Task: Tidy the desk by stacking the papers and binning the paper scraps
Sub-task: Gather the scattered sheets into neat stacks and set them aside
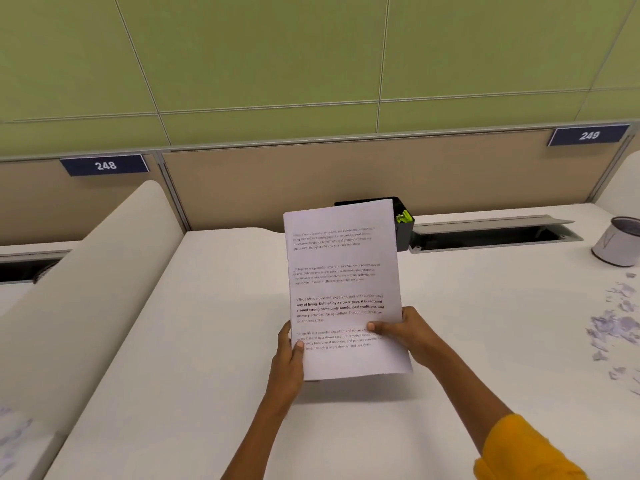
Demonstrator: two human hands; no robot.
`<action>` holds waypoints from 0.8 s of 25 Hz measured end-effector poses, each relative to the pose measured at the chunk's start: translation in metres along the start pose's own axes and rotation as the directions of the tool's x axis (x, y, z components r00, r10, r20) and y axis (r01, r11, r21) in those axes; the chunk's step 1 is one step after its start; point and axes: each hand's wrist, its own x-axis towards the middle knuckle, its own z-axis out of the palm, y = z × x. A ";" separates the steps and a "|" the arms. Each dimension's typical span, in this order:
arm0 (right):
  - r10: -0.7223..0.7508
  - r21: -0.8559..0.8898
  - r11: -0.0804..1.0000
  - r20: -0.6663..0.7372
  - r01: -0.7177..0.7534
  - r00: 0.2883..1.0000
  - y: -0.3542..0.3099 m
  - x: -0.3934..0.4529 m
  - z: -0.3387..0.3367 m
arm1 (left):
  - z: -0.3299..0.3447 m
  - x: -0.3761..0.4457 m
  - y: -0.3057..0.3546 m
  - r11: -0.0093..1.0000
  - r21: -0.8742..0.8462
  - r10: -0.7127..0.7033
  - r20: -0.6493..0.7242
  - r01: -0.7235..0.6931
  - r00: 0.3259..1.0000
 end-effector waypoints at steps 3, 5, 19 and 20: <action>0.060 -0.014 0.998 0.035 -0.059 0.998 -0.007 0.018 0.012 | -0.013 0.005 -0.007 0.998 -0.052 -0.027 -0.036 0.025 0.999; 0.093 -0.028 0.995 0.059 -0.092 0.994 -0.013 0.030 0.023 | -0.022 0.013 -0.009 0.992 -0.112 -0.066 -0.066 0.058 0.996; 0.303 -0.070 0.951 0.030 -0.301 0.952 -0.033 0.131 0.083 | -0.059 0.111 -0.037 0.966 -0.125 -0.253 -0.281 0.226 0.926; 0.299 -0.075 0.952 0.002 -0.298 0.954 -0.033 0.136 0.084 | -0.061 0.119 -0.036 0.967 -0.123 -0.251 -0.289 0.224 0.924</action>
